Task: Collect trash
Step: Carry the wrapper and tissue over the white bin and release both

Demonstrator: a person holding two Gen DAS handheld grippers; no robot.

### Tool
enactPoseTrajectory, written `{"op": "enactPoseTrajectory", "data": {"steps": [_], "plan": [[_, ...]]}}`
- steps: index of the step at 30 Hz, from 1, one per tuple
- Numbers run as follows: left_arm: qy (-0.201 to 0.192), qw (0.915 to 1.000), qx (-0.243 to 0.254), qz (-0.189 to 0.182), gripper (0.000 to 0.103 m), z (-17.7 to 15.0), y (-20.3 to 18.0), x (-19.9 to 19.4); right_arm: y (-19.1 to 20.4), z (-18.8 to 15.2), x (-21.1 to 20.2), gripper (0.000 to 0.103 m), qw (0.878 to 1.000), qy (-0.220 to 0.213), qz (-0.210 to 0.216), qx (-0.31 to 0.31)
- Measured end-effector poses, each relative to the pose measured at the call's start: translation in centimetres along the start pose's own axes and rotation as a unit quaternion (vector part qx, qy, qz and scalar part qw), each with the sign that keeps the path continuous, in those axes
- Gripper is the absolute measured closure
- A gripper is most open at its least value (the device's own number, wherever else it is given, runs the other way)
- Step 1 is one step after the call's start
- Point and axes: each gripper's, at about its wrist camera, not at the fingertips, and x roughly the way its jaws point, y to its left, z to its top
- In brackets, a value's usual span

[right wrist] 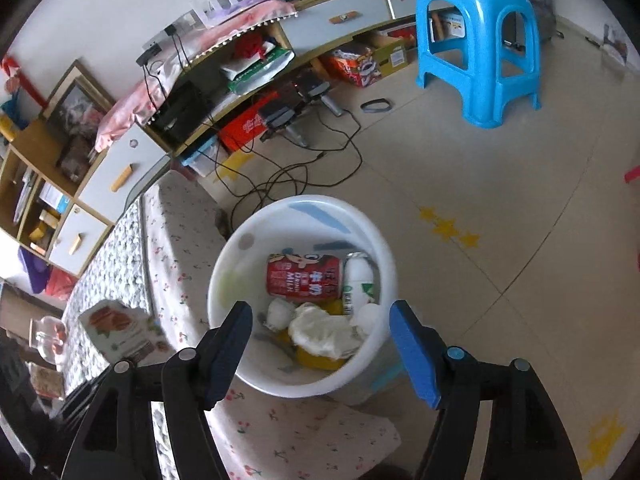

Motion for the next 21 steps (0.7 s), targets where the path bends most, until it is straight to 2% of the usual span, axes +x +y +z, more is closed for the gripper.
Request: {"op": "enactPoseTrajectory", "data": {"steps": [9, 15, 16, 18, 19, 20, 21], "plan": [[0.020, 0.9991, 0.037, 0.000, 0.096, 1.1, -4.0, 2.7, -2.7, 0.0, -1.4, 0.030, 1.000, -0.013, -0.017, -0.003], [0.019, 0.9990, 0.039, 0.002, 0.096, 1.6, -4.7, 3.5, -3.9, 0.1, -1.8, 0.030, 1.000, -0.015, -0.017, 0.008], [0.019, 0.9992, 0.036, 0.003, 0.092, 1.8, -4.7, 3.7, -4.0, 0.1, -1.8, 0.030, 1.000, -0.015, -0.016, 0.009], [0.024, 0.9992, 0.030, 0.007, 0.067, 2.0, -4.5, 3.9, -4.1, 0.1, -1.9, 0.030, 1.000, -0.015, -0.015, 0.011], [0.023, 0.9993, 0.026, 0.013, 0.042, 2.1, -4.4, 3.8, -4.1, 0.1, -1.9, 0.030, 1.000, -0.015, -0.014, 0.012], [0.016, 0.9994, 0.023, 0.020, 0.028, 2.1, -4.3, 3.6, -4.1, 0.0, -2.0, 0.030, 1.000, -0.016, -0.012, 0.013], [0.007, 0.9994, 0.022, 0.027, 0.026, 2.0, -4.0, 3.0, -4.1, 0.1, -2.0, 0.030, 1.000, -0.016, -0.012, 0.013]]}}
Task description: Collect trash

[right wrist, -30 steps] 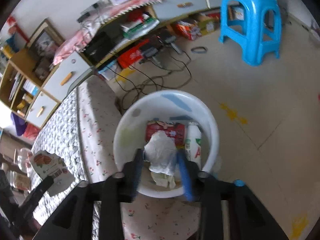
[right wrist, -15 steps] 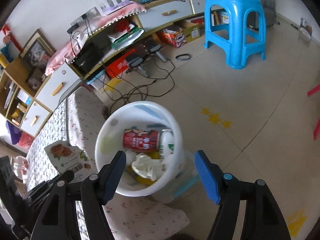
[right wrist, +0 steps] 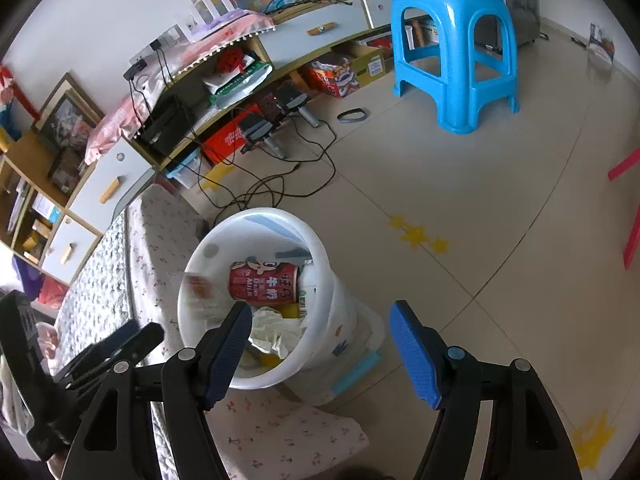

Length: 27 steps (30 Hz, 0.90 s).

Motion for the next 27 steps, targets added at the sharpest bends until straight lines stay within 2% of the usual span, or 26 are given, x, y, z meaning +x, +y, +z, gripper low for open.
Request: {"op": "enactPoseTrajectory", "data": {"steps": [5, 8, 11, 16, 18, 22, 27], "plan": [[0.018, 0.9993, -0.026, 0.019, 0.018, -1.2, 1.9, -1.8, 0.6, -0.4, -0.2, 0.029, 1.000, 0.000, -0.010, -0.011], [0.011, 0.9985, -0.033, 0.043, 0.009, -2.4, 3.0, -3.7, 1.1, -0.8, -0.5, 0.029, 1.000, 0.002, -0.009, -0.015], [0.000, 0.9969, -0.043, 0.066, 0.004, -4.1, 4.1, -6.0, 2.4, -1.8, -1.6, 0.029, 1.000, 0.004, 0.000, -0.028], [-0.014, 0.9935, -0.052, 0.101, 0.001, -6.8, 5.1, -9.3, 5.9, -3.5, -3.9, 0.025, 0.997, 0.002, -0.007, -0.076], [-0.021, 0.9922, -0.057, 0.109, 0.001, -7.8, 5.4, -10.7, 7.4, -4.4, -4.9, 0.018, 0.995, 0.000, -0.009, -0.102], [-0.039, 0.9881, -0.065, 0.133, 0.001, -9.8, 5.4, -13.4, 9.9, -7.1, -7.1, 0.016, 0.989, -0.005, -0.021, -0.149], [-0.057, 0.9793, -0.070, 0.181, 0.001, -12.3, 5.0, -16.4, 11.8, -11.2, -10.0, 0.012, 0.981, -0.042, -0.030, -0.188]]}}
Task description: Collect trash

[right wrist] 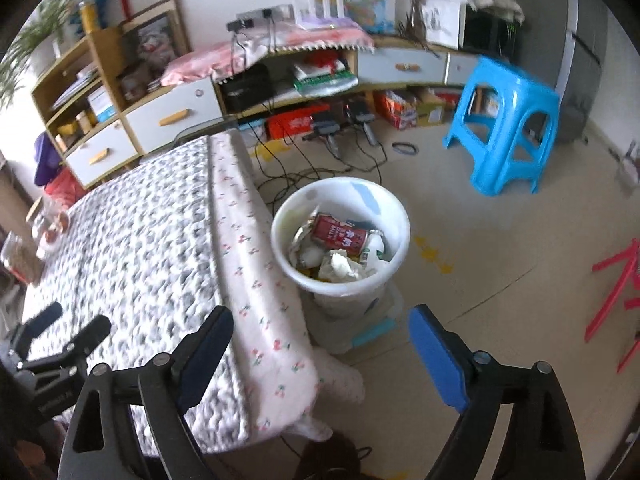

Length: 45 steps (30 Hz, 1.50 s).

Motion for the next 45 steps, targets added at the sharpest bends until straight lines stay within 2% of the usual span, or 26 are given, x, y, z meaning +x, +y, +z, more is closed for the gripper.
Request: {"op": "enactPoseTrajectory", "data": {"steps": [6, 12, 16, 24, 45], "plan": [[-0.013, 0.9994, -0.031, 0.006, 0.001, -2.4, 1.4, -1.4, 1.8, -3.3, -1.5, 0.010, 0.999, -0.039, 0.002, -0.016], [-0.028, 0.9989, -0.037, 0.011, 0.001, -3.4, 1.7, -2.0, 3.5, -3.8, -1.9, 0.010, 0.996, -0.068, -0.020, -0.047], [-0.046, 0.9982, -0.033, 0.018, 0.001, -3.6, 1.9, -2.5, 4.2, -3.9, -1.9, 0.010, 0.996, -0.067, -0.011, -0.056], [-0.050, 0.9978, -0.044, 0.009, 0.001, -3.6, 2.4, -3.1, 5.9, -4.4, -2.1, 0.010, 0.993, -0.073, -0.018, -0.087], [-0.053, 0.9975, -0.046, 0.005, 0.001, -3.6, 2.5, -3.4, 5.9, -4.4, -2.2, 0.010, 0.994, -0.070, -0.007, -0.078]]}}
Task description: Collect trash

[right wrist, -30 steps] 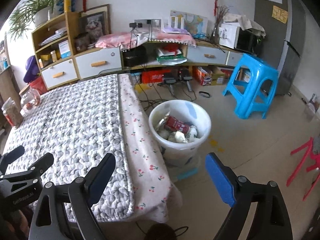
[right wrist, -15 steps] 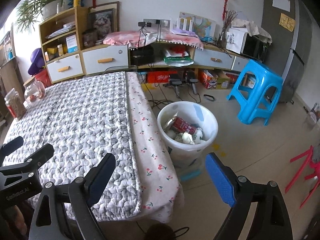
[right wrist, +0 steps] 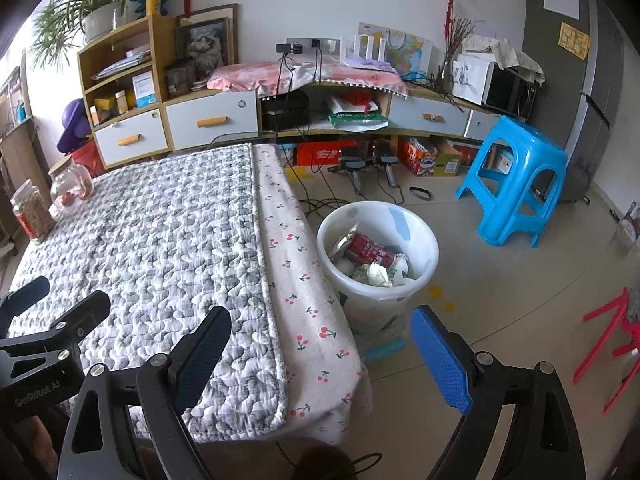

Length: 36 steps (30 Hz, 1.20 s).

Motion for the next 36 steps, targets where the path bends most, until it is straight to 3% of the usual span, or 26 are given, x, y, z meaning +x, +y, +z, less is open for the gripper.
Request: {"op": "enactPoseTrajectory", "data": {"steps": [36], "plan": [[0.002, 1.0000, -0.003, 0.000, 0.001, -0.30, -0.46, -0.08, 0.18, -0.07, -0.10, 0.010, 1.000, 0.000, 0.002, 0.008]]}}
